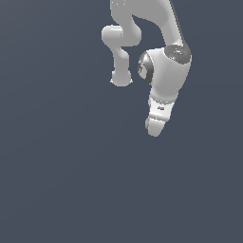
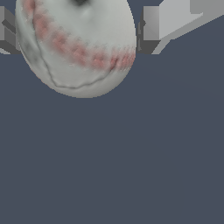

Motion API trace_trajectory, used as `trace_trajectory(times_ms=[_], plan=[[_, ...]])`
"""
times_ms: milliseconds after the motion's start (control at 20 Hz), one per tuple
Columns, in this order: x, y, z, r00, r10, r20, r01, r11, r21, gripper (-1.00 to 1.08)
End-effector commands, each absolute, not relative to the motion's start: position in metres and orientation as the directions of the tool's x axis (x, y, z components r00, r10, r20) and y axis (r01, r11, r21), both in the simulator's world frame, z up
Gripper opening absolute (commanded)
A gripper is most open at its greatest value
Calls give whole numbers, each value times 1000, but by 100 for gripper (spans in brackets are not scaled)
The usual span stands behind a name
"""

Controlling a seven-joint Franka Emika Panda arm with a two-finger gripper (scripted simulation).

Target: Pick up the object and move it to a goal position.

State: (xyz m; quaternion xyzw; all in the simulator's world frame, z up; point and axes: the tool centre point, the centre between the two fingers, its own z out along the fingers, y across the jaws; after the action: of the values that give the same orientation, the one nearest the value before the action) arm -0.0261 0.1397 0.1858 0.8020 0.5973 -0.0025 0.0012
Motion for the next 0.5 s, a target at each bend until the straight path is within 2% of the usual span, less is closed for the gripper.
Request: trace_trajectory(times_ms=[0,450], plan=[[-40,150,209,286,958,-6,958,-286,1,-100],[-89,187,291,285,958,-4,958,-285,1,-100]])
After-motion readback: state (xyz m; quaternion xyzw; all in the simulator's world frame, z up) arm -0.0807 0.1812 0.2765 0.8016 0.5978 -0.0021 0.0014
